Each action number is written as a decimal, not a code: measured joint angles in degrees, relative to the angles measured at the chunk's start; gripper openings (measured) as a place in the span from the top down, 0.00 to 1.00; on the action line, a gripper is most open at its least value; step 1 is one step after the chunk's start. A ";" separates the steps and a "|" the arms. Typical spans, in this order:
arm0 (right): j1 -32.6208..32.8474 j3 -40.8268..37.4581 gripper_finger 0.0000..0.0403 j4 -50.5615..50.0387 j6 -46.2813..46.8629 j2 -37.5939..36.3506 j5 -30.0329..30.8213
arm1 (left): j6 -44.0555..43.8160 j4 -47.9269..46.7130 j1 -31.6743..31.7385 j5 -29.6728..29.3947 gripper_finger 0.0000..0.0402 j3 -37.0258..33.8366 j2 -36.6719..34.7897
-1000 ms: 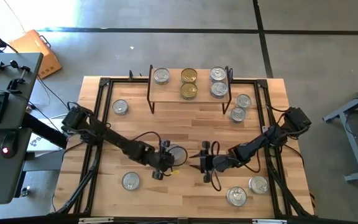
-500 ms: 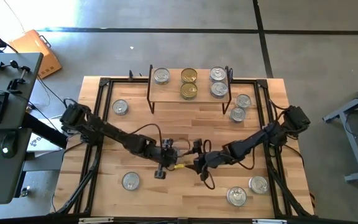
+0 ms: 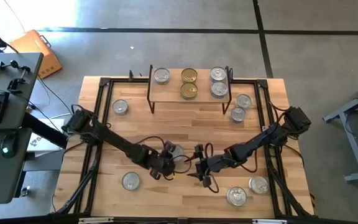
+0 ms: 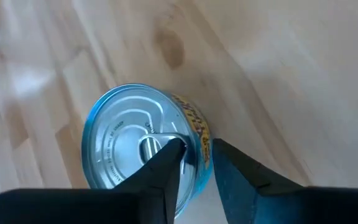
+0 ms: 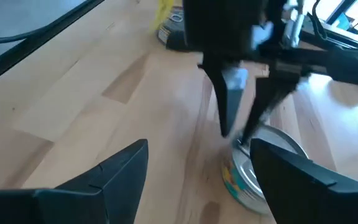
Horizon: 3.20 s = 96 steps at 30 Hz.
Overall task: Stack canned seafood by type on shelf
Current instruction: Put the yellow tuna can and aligned with the other yellow tuna can on the shelf
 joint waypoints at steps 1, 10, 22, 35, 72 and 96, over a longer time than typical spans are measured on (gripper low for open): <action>0.26 -0.01 0.32 0.14 -0.08 0.00 0.02 | -0.72 0.47 -0.08 -0.22 0.82 0.00 0.18; 0.33 -0.05 0.32 -4.50 -4.43 0.00 2.69 | -6.38 2.74 -0.87 1.35 0.98 -0.42 -2.48; -3.00 -0.05 0.32 -5.03 -20.43 0.42 5.46 | -14.76 6.47 1.85 1.83 1.00 -0.60 -7.18; -6.19 -0.05 0.32 3.59 -25.01 8.88 10.86 | -17.35 11.38 5.31 5.03 1.00 -0.46 -7.41; -6.65 1.02 0.70 8.75 4.54 9.73 5.48 | -8.37 9.99 3.78 -1.54 0.44 -0.06 -9.24; -7.46 0.93 0.70 8.32 13.52 9.81 8.93 | -11.32 9.61 3.32 -5.55 0.36 -0.49 -8.73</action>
